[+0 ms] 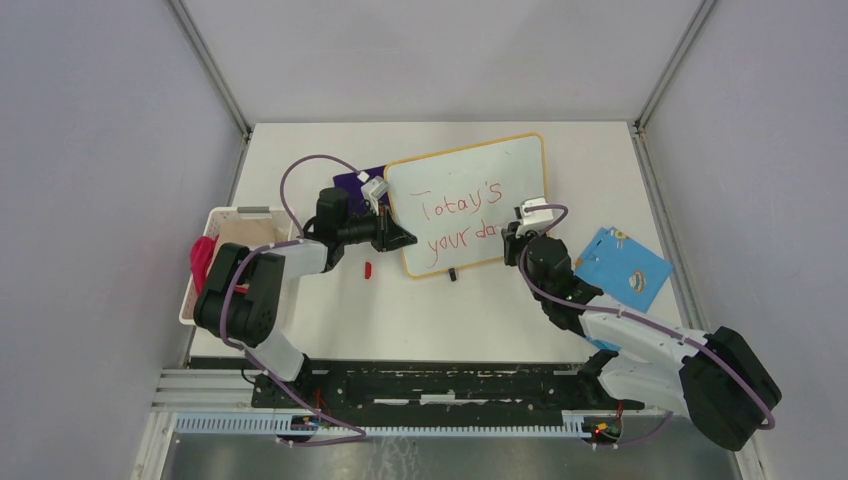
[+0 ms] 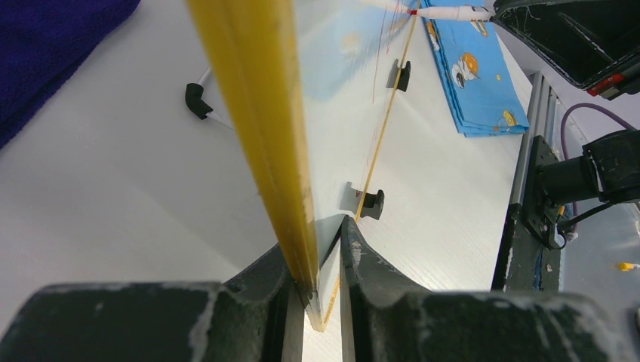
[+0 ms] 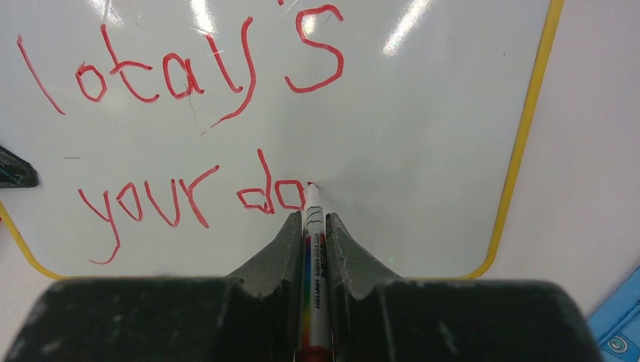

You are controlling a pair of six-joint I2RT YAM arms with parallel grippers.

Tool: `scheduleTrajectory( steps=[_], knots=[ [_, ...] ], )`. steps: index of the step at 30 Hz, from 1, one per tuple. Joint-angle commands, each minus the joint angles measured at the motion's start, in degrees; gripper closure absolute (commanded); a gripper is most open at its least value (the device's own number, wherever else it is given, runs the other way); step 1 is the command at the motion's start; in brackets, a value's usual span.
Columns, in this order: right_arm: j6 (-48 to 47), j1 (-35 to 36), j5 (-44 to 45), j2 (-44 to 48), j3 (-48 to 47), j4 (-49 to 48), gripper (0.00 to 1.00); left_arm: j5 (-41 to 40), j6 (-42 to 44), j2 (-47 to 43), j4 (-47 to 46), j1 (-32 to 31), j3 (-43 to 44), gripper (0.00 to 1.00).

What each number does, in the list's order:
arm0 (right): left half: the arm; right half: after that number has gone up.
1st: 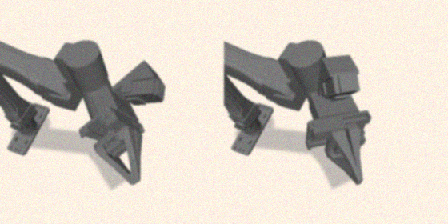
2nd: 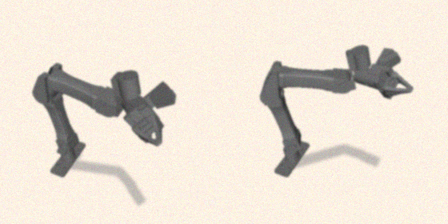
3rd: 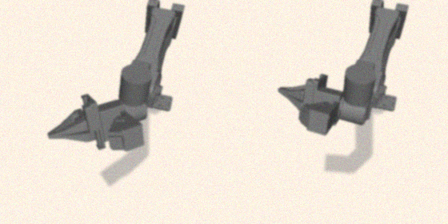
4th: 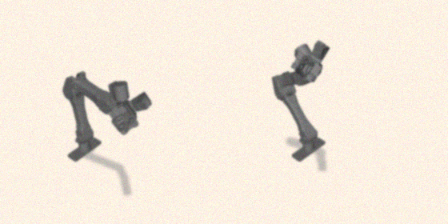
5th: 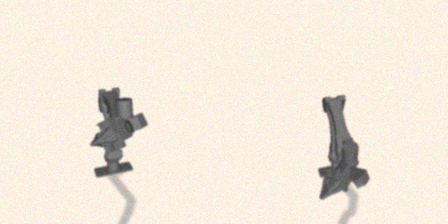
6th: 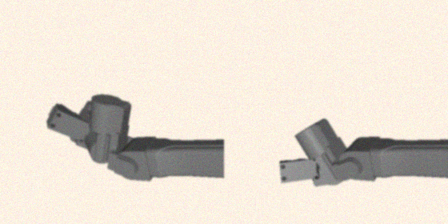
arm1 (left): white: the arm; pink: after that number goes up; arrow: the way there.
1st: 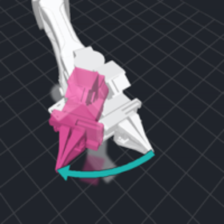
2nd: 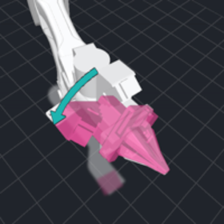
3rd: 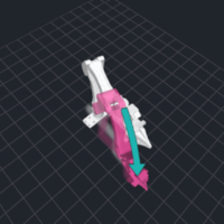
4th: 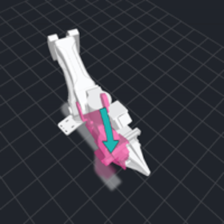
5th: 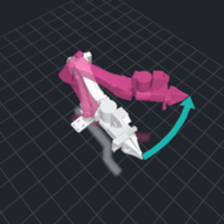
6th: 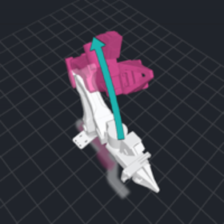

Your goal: Write a sentence on the whiteboard

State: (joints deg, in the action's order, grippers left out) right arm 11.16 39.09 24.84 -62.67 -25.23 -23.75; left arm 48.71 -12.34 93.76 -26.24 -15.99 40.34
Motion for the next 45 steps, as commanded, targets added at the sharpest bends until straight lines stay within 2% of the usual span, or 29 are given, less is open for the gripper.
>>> scheduleTrajectory(
  steps=[1, 19, 28, 45],
  knots=[
    [0.06, -0.73, 2.43, 0.89, 1.31, -2.28, 1.0, -9.78, 7.42, 3.36, 8.57, -1.39, -1.22, 0.98],
    [0.99, -0.76, 2.07, 2.81, 3.72, -1.74, 1.0, -9.76, 7.54, 3.45, 8.75, -1.41, -1.11, 0.98],
    [0.47, -0.86, 2.63, 4.87, 0.6, -1.13, 1.0, -9.78, 7.51, 3.52, 8.84, -1.41, -1.13, 0.98],
    [0.27, -2.58, 1.84, 1.7, -3.59, -1.65, 1.0, -9.72, 7.51, 3.45, 8.87, -1.41, -1.1, 0.98]
  ],
)
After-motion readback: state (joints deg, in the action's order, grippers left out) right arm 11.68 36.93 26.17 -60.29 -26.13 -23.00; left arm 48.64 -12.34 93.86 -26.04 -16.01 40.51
